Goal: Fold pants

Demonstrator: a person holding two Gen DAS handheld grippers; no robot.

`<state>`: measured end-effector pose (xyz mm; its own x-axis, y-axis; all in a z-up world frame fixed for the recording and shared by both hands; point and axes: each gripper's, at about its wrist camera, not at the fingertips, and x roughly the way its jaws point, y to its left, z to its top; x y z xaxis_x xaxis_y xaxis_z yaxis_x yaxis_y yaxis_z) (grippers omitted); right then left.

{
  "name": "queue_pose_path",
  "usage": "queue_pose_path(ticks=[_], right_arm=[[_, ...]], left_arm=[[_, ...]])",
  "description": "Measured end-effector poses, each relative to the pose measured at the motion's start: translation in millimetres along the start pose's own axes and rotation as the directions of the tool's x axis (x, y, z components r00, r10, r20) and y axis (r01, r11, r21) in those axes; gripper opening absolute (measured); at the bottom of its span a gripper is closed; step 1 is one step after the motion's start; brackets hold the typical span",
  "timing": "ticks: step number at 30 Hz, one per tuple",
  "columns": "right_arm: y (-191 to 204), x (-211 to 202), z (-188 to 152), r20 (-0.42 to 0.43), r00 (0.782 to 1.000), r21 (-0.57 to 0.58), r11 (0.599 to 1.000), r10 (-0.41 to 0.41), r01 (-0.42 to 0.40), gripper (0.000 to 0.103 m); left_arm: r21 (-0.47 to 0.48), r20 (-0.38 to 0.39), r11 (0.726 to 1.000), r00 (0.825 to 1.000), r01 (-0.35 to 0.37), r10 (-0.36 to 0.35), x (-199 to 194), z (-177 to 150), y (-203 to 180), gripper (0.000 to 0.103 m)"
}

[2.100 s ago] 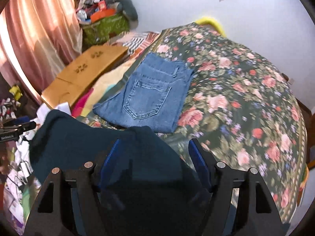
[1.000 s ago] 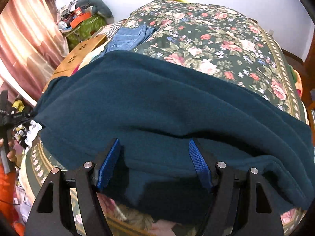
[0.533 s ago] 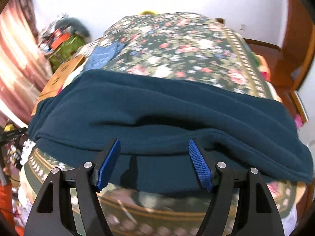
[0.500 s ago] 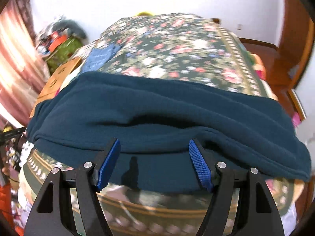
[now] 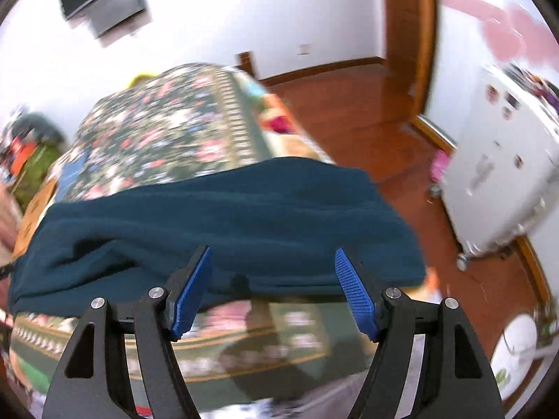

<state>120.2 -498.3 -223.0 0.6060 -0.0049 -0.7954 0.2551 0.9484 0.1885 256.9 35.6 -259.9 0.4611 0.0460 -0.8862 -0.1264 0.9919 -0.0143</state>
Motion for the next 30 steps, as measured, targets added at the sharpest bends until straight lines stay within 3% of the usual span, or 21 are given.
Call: queue_pose_path(ticks=[6, 9, 17, 21, 22, 25, 30], right_arm=[[-50, 10, -2, 0.006, 0.998, 0.104, 0.993, -0.058, 0.057, 0.068], [-62, 21, 7, 0.0, 0.999, 0.124, 0.991, -0.042, 0.042, 0.068], [-66, 64, 45, 0.01, 1.0, 0.095, 0.995, 0.004, -0.005, 0.068], [-74, 95, 46, -0.09, 0.996, 0.082, 0.997, 0.014, -0.007, 0.059], [-74, 104, 43, -0.132, 0.991, 0.062, 0.998, 0.023, -0.015, 0.053], [-77, 119, 30, -0.23, 0.969, 0.059, 0.995, 0.091, -0.079, 0.05], [-78, 111, 20, -0.193, 0.974, 0.072, 0.991, 0.121, -0.108, 0.04]], left_arm=[[0.033, -0.062, 0.999, 0.998, -0.007, 0.009, 29, -1, -30, 0.067], [0.059, -0.05, 0.997, 0.998, -0.04, 0.043, 31, 2, -37, 0.07], [0.023, -0.043, 0.998, 0.997, -0.066, 0.067, 35, 3, -34, 0.078], [0.033, -0.04, 0.996, 0.996, -0.082, 0.083, 35, 3, -37, 0.078], [0.036, -0.038, 0.996, 0.995, -0.086, 0.087, 35, 3, -38, 0.079], [0.034, -0.036, 0.995, 0.995, -0.092, 0.093, 37, 5, -39, 0.079], [0.024, -0.036, 0.995, 0.994, -0.099, 0.099, 39, 6, -40, 0.079]])
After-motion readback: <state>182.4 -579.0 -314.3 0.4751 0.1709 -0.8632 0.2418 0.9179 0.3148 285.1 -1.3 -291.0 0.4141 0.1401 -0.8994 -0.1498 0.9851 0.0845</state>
